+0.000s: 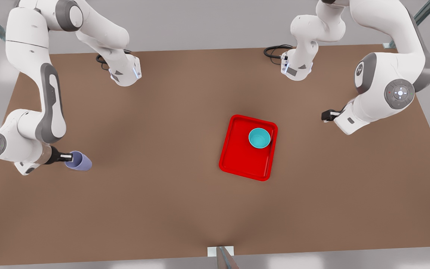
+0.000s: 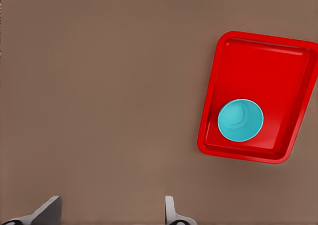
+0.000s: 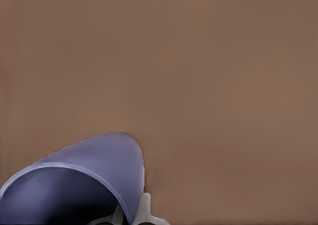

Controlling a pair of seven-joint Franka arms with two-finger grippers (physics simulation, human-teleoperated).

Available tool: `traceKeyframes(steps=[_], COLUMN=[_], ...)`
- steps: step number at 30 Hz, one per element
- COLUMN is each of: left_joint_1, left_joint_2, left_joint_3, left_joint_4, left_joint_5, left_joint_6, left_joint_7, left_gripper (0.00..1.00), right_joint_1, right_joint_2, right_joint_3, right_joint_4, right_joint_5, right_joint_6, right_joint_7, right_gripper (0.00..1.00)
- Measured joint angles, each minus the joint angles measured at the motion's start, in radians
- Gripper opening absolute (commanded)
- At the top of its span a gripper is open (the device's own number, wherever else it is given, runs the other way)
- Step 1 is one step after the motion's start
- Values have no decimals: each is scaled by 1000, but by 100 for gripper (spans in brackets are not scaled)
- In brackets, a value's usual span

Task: Place the bowl on the tray with the left arm and the cup on the tray with the right arm

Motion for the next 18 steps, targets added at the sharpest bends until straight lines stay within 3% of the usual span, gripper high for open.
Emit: traceKeyframes(steps=[8, 13, 18], left_joint_1=[-4, -1, 0], left_joint_2=[5, 1, 1], left_joint_3=[11, 12, 17], left_joint_4=[24, 25, 26], left_joint_5=[0, 0, 0], left_joint_6=[0, -2, -2], left_joint_7=[-1, -1, -1], left_gripper=[100, 100, 100], right_joint_1=[274, 270, 329], right_joint_2=[0, 51, 171], right_joint_3=[15, 239, 336], right_joint_4=[53, 130, 288], right_joint_5=[45, 37, 21], right_joint_6=[0, 11, 18], right_joint_7=[192, 525, 821], right_gripper=[21, 21, 21])
